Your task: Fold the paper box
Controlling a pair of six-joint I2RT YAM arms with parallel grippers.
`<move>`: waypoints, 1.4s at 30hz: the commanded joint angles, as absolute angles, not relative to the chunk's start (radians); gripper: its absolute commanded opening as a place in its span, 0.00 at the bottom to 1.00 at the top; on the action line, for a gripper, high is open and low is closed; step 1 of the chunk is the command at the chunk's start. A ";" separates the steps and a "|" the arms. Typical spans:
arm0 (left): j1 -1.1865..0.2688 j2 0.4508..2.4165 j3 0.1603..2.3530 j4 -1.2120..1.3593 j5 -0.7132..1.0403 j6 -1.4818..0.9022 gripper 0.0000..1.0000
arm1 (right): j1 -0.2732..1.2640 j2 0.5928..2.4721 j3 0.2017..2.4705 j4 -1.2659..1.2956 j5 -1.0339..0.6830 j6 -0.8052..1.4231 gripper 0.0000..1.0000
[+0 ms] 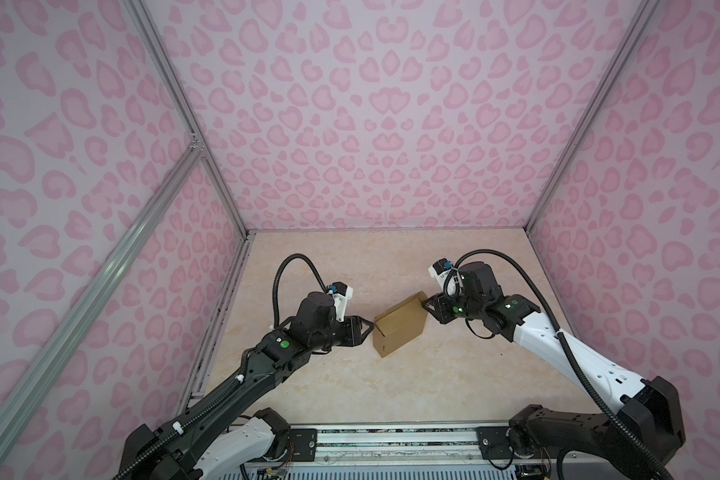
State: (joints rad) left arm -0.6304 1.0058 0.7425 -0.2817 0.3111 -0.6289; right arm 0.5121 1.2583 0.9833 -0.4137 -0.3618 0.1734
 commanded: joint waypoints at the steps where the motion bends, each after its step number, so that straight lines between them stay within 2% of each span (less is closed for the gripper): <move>1: -0.634 1.012 0.757 -0.255 0.310 -0.632 0.44 | 0.515 1.256 0.976 -0.426 -0.354 0.177 0.28; 15: -0.640 1.029 0.770 -0.269 0.305 -0.632 0.37 | 0.529 1.256 0.981 -0.446 -0.340 0.176 0.24; 18: -0.641 1.032 0.775 -0.273 0.305 -0.633 0.30 | 0.531 1.256 0.982 -0.449 -0.341 0.178 0.23; 29: -0.647 1.046 0.788 -0.287 0.314 -0.650 0.21 | 0.554 1.252 0.992 -0.468 -0.319 0.184 0.22; 42: -0.657 1.060 0.798 -0.293 0.312 -0.663 0.16 | 0.590 1.255 1.010 -0.489 -0.290 0.186 0.21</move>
